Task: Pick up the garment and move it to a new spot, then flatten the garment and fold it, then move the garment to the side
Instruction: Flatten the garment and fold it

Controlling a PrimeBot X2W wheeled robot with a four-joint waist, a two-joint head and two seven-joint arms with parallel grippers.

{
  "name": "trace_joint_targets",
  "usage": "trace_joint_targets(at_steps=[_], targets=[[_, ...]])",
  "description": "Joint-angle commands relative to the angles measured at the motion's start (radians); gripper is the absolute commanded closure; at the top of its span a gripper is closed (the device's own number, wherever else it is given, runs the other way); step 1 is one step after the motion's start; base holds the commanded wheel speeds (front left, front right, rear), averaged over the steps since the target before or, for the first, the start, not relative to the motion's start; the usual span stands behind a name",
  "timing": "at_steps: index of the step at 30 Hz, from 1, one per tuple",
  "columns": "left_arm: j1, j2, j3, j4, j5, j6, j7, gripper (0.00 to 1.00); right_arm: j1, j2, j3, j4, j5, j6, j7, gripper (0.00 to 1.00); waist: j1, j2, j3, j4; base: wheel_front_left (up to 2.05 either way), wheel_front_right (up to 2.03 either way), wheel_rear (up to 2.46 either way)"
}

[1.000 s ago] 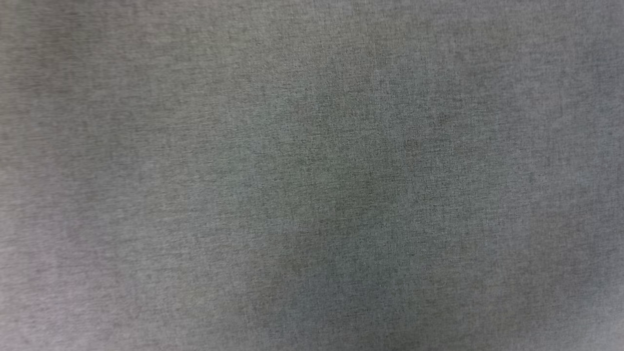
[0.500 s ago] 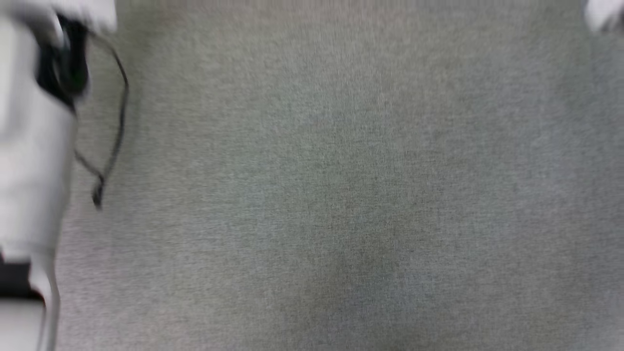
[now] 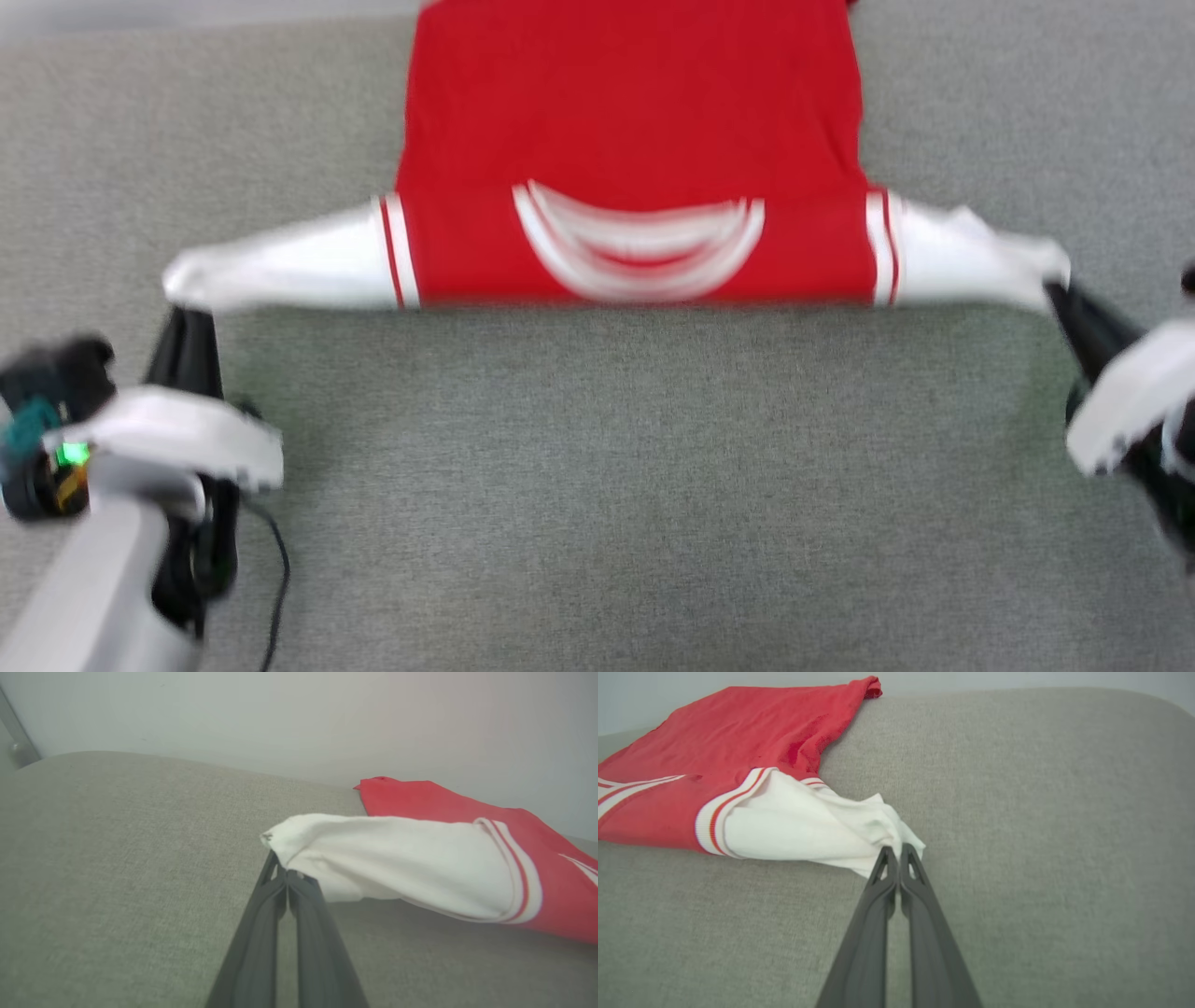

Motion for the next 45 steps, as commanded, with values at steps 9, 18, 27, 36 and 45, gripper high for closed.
trace_joint_targets(at_steps=[9, 18, 27, 36, 45], targets=[[0.395, 0.025, 0.008, -0.254, -0.058, 0.149, 0.080, 1.00, 0.465, 0.127, -0.231, -0.282, -0.090, -0.001, 0.250, 1.00, 0.0003, 0.0000, -0.155, 0.033, 0.00, 0.00, 0.00], [0.594, 0.044, -0.012, -0.349, -0.108, 0.220, 0.176, 1.00, 0.773, 0.270, -0.340, -0.462, -0.171, -0.001, 0.535, 1.00, 0.0003, 0.0000, -0.236, 0.055, 0.00, 0.00, 0.00], [0.570, 0.034, -0.043, -0.401, -0.058, 0.213, 0.136, 1.00, 0.738, 0.349, -0.385, -0.537, -0.189, -0.001, 0.581, 0.00, 0.0003, 0.0000, -0.244, 0.066, 0.00, 0.00, 0.00], [0.443, 0.027, -0.080, -0.487, 0.016, 0.202, 0.117, 1.00, 0.309, 0.314, -0.473, -0.405, -0.212, -0.001, 0.418, 0.00, 0.0003, 0.0000, -0.122, 0.064, 0.00, 0.00, 0.00], [0.285, 0.015, -0.117, -0.570, 0.098, 0.186, 0.103, 1.00, -0.166, 0.233, -0.421, -0.056, -0.217, -0.001, 0.501, 0.00, 0.0003, 0.0000, 0.055, 0.101, 0.00, 0.00, 0.00]])
